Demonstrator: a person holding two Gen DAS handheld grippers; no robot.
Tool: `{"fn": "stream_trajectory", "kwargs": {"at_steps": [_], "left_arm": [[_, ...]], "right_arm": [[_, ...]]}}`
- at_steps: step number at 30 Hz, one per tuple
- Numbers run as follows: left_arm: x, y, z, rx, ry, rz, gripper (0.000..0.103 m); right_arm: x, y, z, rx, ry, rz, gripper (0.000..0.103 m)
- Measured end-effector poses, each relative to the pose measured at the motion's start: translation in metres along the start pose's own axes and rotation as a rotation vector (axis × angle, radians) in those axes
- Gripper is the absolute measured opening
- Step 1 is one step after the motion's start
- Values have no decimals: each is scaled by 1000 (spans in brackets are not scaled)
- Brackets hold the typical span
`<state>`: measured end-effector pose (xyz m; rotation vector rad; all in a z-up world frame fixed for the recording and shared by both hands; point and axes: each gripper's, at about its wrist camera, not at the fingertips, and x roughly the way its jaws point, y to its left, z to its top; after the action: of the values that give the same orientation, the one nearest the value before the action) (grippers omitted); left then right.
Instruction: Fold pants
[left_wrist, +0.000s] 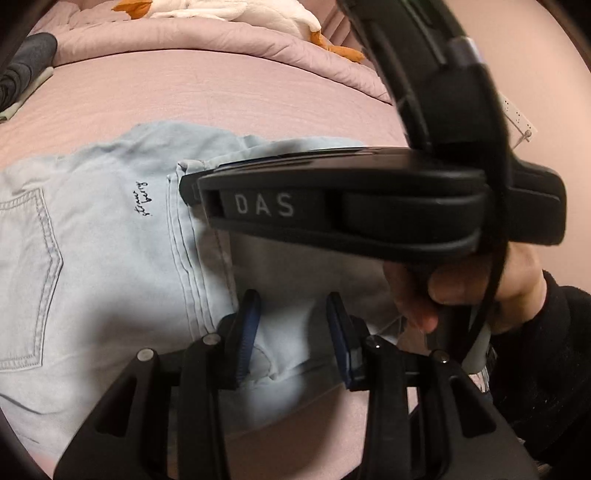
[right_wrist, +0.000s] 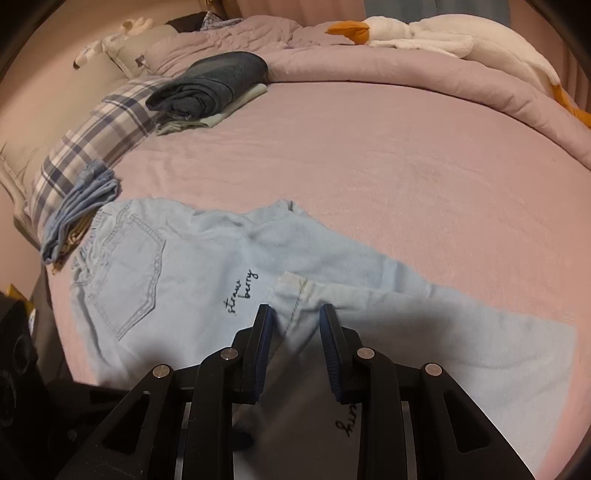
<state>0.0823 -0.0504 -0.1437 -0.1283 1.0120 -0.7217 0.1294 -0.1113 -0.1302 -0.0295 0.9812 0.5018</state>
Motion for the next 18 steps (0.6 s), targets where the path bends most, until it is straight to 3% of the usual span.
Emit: {"fn": "stream_trajectory", "kwargs": {"at_steps": [9, 18], "left_arm": [[-8, 0, -8, -14, 2, -3, 36], [-17, 7, -15, -58, -10, -46, 37]], "right_arm": [[4, -8, 1, 69, -2, 25, 30], [-32, -7, -17, 109, -112, 48, 30]]}}
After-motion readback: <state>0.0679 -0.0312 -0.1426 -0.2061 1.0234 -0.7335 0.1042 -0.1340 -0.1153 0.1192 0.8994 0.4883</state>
